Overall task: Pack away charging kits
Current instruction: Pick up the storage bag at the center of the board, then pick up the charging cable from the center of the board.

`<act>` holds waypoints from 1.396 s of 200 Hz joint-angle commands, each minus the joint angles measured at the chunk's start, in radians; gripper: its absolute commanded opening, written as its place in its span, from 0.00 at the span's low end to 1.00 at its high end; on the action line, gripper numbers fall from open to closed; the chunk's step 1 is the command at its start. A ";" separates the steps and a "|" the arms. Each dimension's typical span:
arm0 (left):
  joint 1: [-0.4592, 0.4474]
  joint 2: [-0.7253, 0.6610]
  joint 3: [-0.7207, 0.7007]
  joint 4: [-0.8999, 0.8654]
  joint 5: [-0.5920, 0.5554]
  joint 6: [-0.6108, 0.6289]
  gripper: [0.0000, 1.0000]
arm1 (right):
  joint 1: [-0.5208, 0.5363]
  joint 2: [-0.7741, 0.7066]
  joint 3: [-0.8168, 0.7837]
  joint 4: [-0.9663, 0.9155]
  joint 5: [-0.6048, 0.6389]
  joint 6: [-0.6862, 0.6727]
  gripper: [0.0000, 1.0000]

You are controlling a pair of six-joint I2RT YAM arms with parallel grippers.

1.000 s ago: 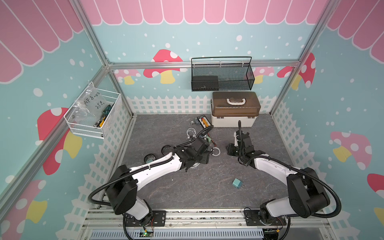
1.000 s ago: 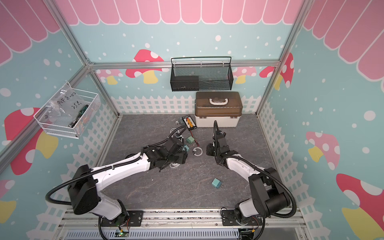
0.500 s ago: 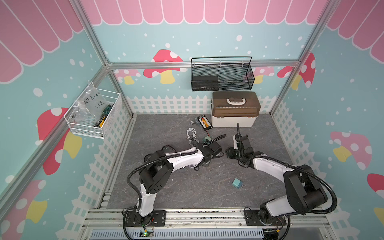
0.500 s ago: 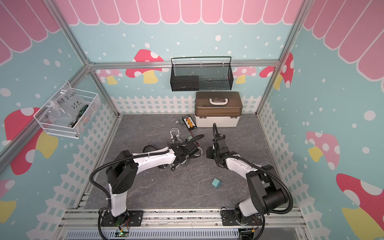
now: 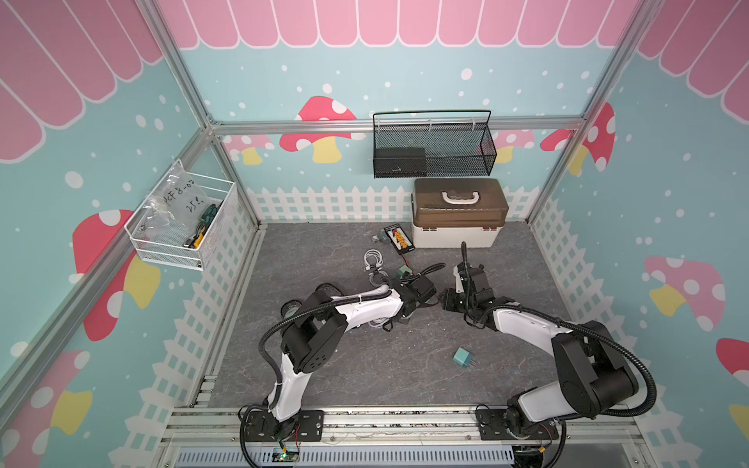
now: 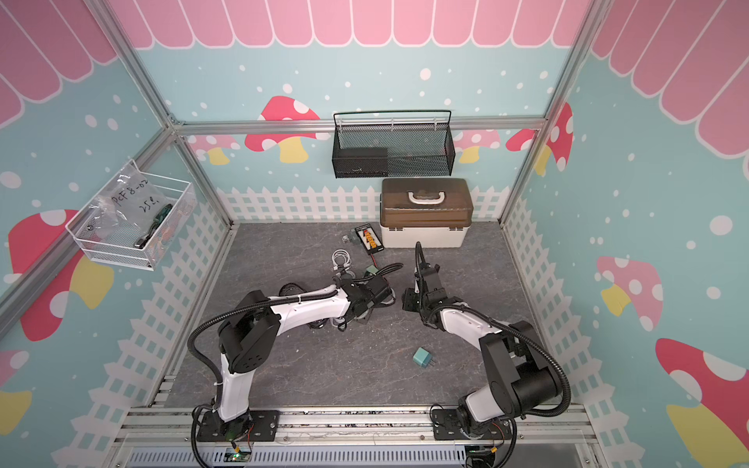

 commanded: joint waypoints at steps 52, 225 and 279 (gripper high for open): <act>0.022 0.012 0.033 -0.010 -0.009 -0.007 0.00 | 0.001 0.019 -0.020 0.031 -0.032 0.004 0.42; 0.121 -0.345 -0.174 0.068 0.340 -0.103 0.00 | 0.128 0.394 0.350 -0.226 0.197 -0.089 0.42; 0.121 -0.377 -0.221 0.100 0.347 -0.128 0.00 | 0.132 0.468 0.389 -0.221 0.171 -0.089 0.12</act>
